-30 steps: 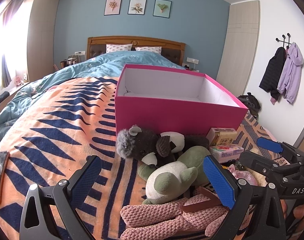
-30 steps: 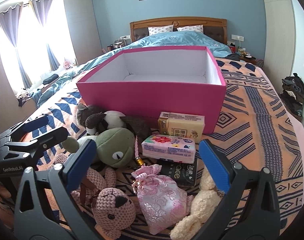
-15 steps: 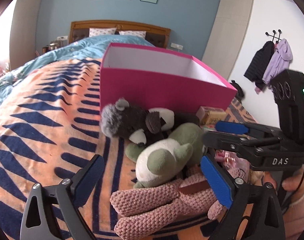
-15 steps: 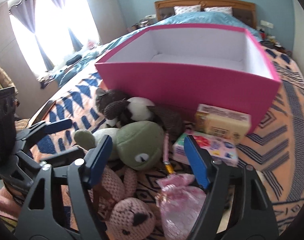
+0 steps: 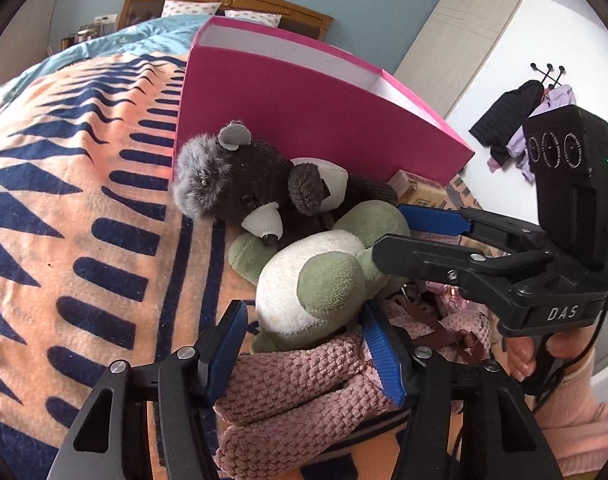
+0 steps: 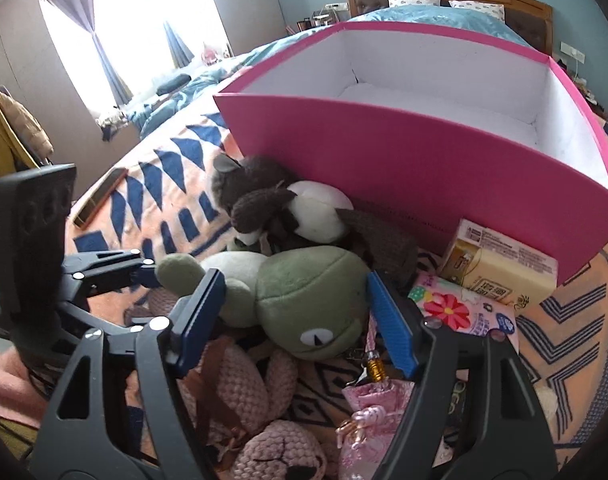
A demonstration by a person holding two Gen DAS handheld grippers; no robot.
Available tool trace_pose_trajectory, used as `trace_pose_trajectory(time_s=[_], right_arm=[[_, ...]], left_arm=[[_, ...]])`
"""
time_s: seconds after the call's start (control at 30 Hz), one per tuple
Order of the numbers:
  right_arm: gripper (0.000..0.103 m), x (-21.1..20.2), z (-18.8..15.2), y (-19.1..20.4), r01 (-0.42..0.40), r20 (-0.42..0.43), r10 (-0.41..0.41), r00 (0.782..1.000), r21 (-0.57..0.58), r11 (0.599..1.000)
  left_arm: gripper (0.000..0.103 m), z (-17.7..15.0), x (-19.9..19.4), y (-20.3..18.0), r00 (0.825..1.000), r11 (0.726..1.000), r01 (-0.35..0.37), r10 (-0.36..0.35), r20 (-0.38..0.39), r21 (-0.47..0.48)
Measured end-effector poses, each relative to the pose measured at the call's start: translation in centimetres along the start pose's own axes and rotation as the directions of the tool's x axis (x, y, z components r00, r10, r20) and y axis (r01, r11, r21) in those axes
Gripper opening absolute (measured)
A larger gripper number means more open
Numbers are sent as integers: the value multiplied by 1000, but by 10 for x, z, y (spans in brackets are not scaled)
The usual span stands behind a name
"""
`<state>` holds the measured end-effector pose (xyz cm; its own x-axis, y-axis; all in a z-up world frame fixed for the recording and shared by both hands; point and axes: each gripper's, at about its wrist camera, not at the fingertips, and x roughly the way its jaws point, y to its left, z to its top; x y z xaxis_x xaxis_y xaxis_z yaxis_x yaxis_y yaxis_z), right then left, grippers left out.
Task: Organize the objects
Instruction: 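Grasp the green frog plush with the left gripper and lift it, then carry the frog plush over the pink box and release it inside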
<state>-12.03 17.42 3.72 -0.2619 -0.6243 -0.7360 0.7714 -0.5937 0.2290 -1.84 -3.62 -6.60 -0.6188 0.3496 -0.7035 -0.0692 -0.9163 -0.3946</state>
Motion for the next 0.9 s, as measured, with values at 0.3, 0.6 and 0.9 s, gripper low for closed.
trace_pose_trajectory(time_s=[0.3, 0.6, 0.9], right_arm=[[76, -10, -3, 7, -52, 16, 51, 999, 24, 998], [76, -44, 9, 27, -97, 123, 97, 988, 0, 995], [77, -81, 41, 35, -123, 230, 130, 964, -45, 991]], left_arm=[[57, 0, -2, -9, 1000, 1000, 0, 0, -2, -2], [57, 13, -46, -18, 994, 998, -21, 15, 108, 52], [57, 55, -85, -32, 981, 991, -27, 1, 194, 133]])
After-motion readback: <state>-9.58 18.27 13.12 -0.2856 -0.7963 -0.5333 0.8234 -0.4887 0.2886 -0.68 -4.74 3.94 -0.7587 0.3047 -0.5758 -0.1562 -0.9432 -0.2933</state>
